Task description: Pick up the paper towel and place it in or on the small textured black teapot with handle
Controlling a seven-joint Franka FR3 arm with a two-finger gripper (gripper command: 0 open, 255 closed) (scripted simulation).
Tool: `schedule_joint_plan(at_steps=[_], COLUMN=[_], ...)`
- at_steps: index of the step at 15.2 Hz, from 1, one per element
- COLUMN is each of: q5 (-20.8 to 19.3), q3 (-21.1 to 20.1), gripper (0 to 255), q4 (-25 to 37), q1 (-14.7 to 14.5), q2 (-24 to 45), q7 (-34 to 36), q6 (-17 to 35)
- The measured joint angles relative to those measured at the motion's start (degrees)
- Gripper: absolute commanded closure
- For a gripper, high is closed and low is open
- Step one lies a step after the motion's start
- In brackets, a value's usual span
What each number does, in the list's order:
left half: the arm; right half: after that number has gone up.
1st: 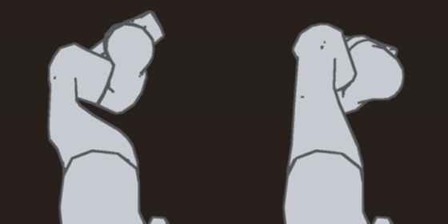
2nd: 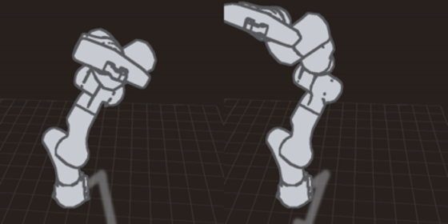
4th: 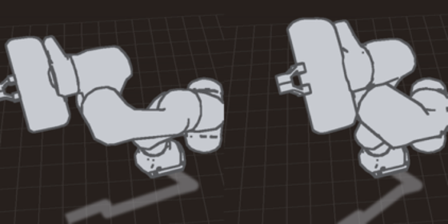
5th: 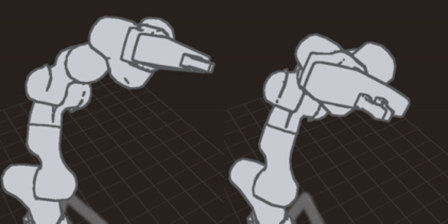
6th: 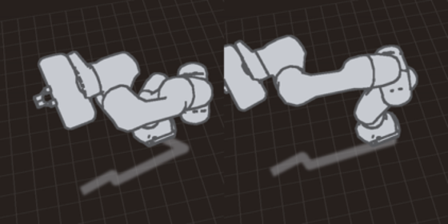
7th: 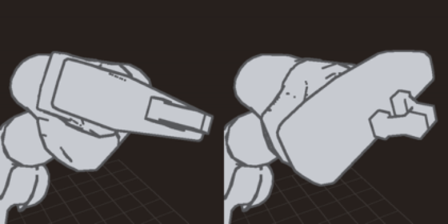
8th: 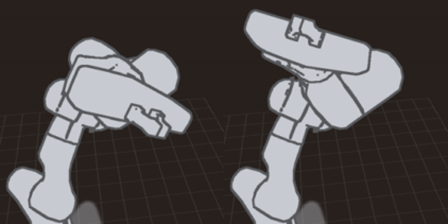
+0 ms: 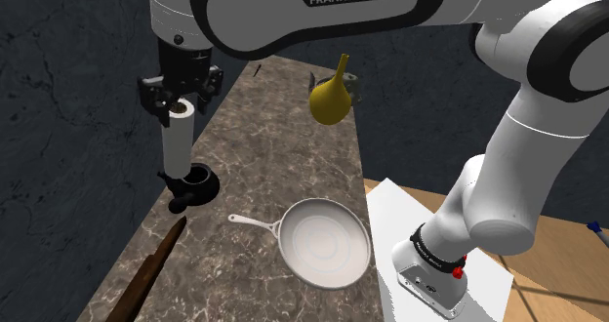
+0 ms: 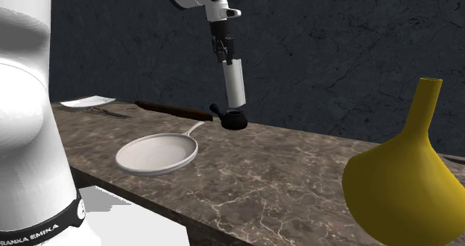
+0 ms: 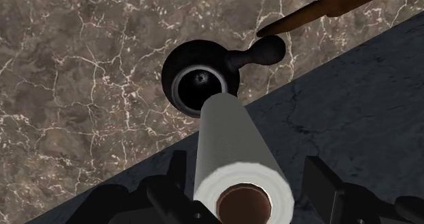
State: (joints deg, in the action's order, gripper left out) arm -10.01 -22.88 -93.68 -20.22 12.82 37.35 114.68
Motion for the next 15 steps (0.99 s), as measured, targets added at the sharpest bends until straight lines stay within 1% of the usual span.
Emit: schedule_joint_plan(at_steps=[5,8,10,15], q5=[0.0,0.3,0.9,1.0], q3=[0.0,-0.2,-0.3,-0.4], gripper=[0,0,0,0], q4=[0.0,3.3,4.1,4.9], q1=[0.0,-0.2,-0.1,-0.1], q2=[0.0,-0.4,-1.6,-1.8], q7=[0.0,-0.3,-0.5,-0.7], q6=[0.0,-3.5,-5.5,-6.5])
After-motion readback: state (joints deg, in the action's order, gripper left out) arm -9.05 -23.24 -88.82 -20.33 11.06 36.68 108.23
